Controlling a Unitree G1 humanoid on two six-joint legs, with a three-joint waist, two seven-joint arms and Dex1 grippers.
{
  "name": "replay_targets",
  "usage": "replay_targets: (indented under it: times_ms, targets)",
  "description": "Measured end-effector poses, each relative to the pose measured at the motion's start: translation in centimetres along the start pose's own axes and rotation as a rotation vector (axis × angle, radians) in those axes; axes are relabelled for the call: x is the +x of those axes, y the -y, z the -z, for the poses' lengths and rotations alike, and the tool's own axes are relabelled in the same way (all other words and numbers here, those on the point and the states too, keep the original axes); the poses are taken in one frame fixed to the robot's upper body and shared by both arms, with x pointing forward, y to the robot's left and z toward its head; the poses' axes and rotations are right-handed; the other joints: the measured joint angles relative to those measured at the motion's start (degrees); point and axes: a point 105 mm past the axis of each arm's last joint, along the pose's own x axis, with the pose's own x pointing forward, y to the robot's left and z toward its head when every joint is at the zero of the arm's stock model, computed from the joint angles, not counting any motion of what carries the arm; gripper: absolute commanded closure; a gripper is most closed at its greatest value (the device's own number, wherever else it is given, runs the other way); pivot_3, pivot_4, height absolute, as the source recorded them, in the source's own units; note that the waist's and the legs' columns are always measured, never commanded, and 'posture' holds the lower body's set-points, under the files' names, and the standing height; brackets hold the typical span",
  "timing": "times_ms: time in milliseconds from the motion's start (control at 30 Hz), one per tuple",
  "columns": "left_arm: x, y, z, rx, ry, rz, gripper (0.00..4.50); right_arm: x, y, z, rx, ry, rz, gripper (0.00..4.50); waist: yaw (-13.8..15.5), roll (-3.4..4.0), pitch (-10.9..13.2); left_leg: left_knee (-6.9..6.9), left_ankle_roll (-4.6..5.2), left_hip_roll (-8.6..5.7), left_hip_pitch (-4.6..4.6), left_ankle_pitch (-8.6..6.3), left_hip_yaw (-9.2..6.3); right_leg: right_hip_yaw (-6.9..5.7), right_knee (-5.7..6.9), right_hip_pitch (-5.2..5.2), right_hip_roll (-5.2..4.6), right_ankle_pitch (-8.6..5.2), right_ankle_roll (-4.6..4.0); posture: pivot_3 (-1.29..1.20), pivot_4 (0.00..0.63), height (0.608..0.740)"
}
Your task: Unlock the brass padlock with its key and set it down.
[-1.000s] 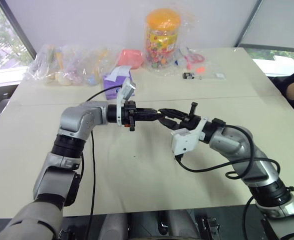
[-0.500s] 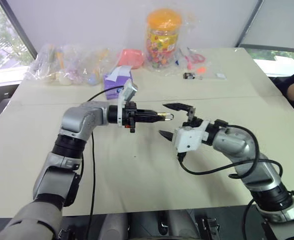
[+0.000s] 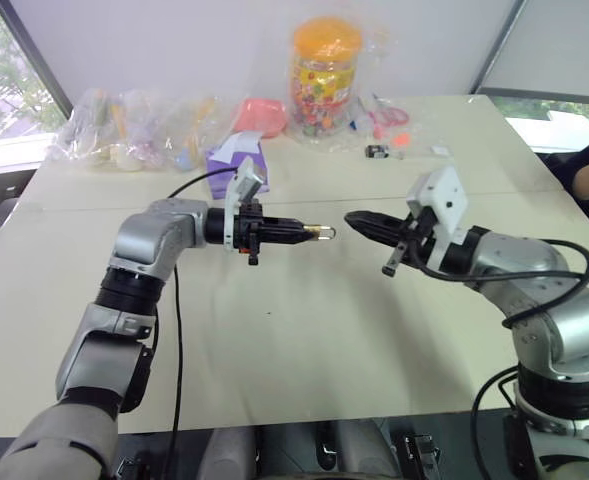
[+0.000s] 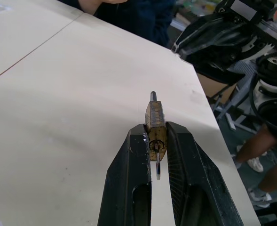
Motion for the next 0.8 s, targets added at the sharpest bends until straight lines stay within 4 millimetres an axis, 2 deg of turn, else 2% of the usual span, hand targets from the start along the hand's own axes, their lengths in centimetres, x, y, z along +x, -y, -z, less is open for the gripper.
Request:
replay_targets:
  times_ms: [133,433,567,800]
  targets:
    - [0.0,-0.1,0.1,0.005,-0.001,-0.002,4.50,0.4,-0.5,0.0,0.063,-0.010,-0.022,4.44,0.0,0.00,0.0,0.00,0.01,-0.01,-0.02,0.00,0.00,0.00,-0.01,0.00,-0.01,0.00,0.00,0.00,0.150,0.737]
    - [0.1,0.3,-0.1,0.000,-0.002,0.023,4.50,1.0,-0.6,1.4,0.071,-0.072,-0.019,4.44,-0.1,0.00,0.0,0.00,0.01,-0.02,-0.02,-0.01,0.00,0.00,-0.02,-0.01,0.00,0.00,0.01,0.00,0.150,0.737]
    - [0.0,1.1,-0.3,-0.007,0.001,0.068,4.50,1.1,-0.1,1.8,0.067,-0.082,-0.002,4.44,-0.1,0.00,0.0,-0.01,0.01,-0.01,-0.02,-0.01,0.00,-0.01,-0.02,-0.01,0.01,0.00,0.01,0.00,0.150,0.737]
    - [-0.2,1.9,-0.7,-0.014,-0.001,0.113,4.50,0.9,1.0,4.2,0.081,-0.149,0.040,4.44,0.0,0.00,0.0,-0.01,0.01,-0.02,-0.03,-0.01,0.01,-0.01,-0.04,-0.01,0.01,0.00,0.01,0.00,0.150,0.737]
